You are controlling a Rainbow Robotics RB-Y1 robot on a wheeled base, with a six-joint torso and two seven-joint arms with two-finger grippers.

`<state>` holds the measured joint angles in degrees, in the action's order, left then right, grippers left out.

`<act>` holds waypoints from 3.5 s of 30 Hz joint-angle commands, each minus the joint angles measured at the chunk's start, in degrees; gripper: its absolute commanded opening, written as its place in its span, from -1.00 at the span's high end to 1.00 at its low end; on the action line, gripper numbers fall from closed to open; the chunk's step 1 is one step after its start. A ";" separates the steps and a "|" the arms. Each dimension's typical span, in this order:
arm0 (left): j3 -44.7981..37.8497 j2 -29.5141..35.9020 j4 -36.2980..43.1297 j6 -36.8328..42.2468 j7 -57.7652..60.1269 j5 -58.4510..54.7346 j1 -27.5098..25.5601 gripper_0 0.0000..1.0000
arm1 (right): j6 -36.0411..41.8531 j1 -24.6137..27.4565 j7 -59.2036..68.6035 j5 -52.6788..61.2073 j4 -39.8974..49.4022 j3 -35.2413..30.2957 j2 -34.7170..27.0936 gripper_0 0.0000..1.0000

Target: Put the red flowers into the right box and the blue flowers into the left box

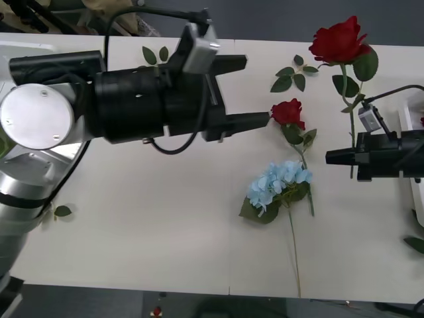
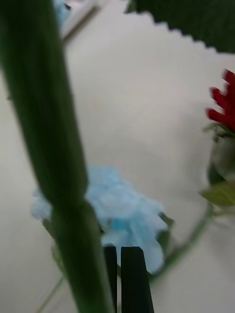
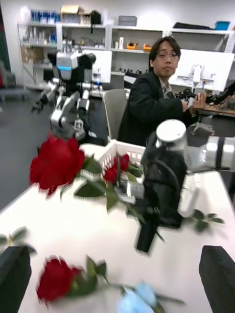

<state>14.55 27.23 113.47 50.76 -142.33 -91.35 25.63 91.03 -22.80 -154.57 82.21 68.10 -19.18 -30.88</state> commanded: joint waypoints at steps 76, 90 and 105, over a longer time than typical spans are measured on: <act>-27.21 -9.92 -15.03 24.38 -12.67 -4.45 -16.14 -1.00 | -20.63 8.73 41.46 -50.22 1.69 -3.50 -20.27 -0.82; -27.21 -9.83 -15.03 24.74 -12.67 -4.36 -16.23 -1.00 | -12.02 2.93 40.76 -43.27 6.87 3.35 -20.09 -0.82; -27.21 -9.83 -15.03 25.00 -12.67 -4.45 -16.40 -1.00 | -1.39 -4.54 62.90 -44.33 18.12 10.21 -12.80 -0.82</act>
<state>-11.63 16.28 97.71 75.49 -152.88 -95.20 8.24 89.14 -25.38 -97.24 38.02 83.53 -10.91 -42.97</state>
